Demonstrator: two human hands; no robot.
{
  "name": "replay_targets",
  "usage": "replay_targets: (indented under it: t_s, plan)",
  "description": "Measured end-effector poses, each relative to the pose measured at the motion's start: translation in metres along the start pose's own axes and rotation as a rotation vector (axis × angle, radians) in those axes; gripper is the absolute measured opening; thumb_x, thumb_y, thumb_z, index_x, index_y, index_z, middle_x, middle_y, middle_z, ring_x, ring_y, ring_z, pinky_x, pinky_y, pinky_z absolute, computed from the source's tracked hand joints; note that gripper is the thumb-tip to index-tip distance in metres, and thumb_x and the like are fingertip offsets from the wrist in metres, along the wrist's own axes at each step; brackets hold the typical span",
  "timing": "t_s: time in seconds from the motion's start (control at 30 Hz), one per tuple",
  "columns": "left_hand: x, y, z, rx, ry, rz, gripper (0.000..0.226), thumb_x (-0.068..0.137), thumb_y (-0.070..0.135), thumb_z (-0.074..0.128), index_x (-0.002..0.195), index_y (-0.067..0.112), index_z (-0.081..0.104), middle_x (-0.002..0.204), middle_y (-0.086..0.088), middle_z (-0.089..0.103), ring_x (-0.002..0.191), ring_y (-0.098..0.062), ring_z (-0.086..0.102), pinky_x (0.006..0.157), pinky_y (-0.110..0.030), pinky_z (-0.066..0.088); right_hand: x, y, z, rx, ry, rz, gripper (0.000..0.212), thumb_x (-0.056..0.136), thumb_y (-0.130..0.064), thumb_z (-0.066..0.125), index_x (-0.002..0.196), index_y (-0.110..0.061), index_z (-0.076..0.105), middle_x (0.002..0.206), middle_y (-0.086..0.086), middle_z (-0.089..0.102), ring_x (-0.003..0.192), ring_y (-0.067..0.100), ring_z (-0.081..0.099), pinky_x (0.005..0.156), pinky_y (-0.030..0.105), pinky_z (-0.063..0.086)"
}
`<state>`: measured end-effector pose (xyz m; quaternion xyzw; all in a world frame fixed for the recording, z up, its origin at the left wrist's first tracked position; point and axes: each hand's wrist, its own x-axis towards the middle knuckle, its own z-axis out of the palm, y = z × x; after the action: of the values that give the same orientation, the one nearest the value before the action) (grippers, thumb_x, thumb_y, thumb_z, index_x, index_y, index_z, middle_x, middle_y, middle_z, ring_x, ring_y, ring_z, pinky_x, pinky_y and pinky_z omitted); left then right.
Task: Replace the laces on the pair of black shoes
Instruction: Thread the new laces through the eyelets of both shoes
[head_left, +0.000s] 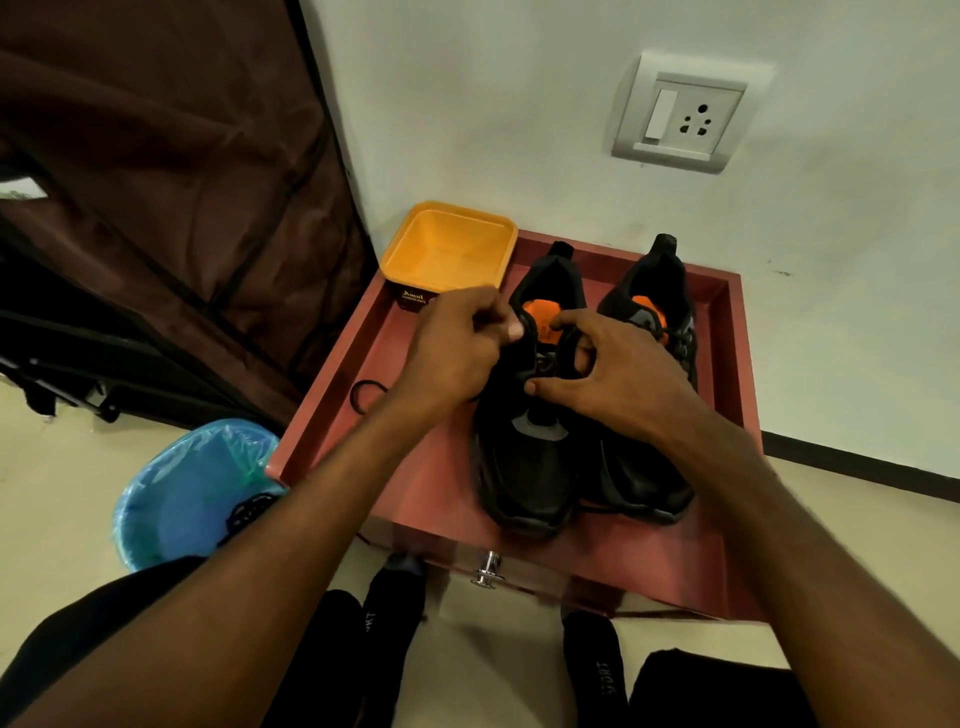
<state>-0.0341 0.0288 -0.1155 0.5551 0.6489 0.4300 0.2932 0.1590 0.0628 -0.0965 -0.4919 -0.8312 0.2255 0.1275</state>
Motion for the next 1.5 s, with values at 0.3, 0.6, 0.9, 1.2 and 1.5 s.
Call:
replay_targets:
  t_s: [0.3,0.6,0.9,1.2,1.5]
  plan:
    - [0.010,-0.001,-0.023,-0.045,0.053,-0.054,0.019,0.093,0.027,0.076,0.099,0.012,0.068,0.082,0.000,0.068,0.068,-0.009,0.061,0.061,-0.022,0.048,0.000,0.001,0.000,0.019,-0.017,-0.035,0.078,0.080,-0.056,0.081,0.145,-0.031,0.049,0.095,-0.024,0.050,0.092,0.004,0.054,0.069,0.022,0.043]
    - [0.008,0.010,-0.016,-0.715,0.189,-0.155,0.022,0.106,0.008,0.052,0.086,0.017,0.055,0.096,-0.015,0.075,0.088,-0.025,0.069,0.063,-0.027,0.049,0.001,0.006,0.002,0.042,-0.004,-0.023,0.078,0.077,-0.057,0.083,0.143,-0.031,0.051,0.095,-0.025,0.047,0.095,0.004,0.053,0.068,0.016,0.036]
    - [0.007,-0.007,-0.007,-0.098,-0.016,-0.167,0.014,0.097,0.029,0.070,0.100,0.015,0.071,0.086,0.005,0.068,0.079,-0.010,0.065,0.068,-0.026,0.049,0.004,0.009,0.006,-0.039,0.015,0.015,0.084,0.071,-0.065,0.081,0.142,-0.032,0.051,0.117,-0.007,0.042,0.121,0.019,0.041,0.098,0.038,0.046]
    - [0.008,0.002,-0.017,-0.601,0.247,-0.218,0.020,0.103,0.005,0.057,0.084,0.012,0.054,0.093,-0.018,0.073,0.089,-0.027,0.073,0.073,-0.033,0.059,0.002,0.009,0.005,-0.042,0.014,0.041,0.081,0.071,-0.066,0.082,0.139,-0.035,0.052,0.117,-0.005,0.041,0.123,0.021,0.039,0.101,0.043,0.047]
    - [0.009,-0.004,-0.012,-0.357,0.102,-0.259,0.025,0.099,0.017,0.069,0.115,0.002,0.059,0.086,-0.007,0.064,0.068,-0.014,0.067,0.055,-0.026,0.054,0.004,0.008,0.005,-0.027,0.005,0.041,0.080,0.070,-0.063,0.084,0.138,-0.032,0.053,0.119,-0.004,0.042,0.121,0.020,0.041,0.101,0.043,0.047]
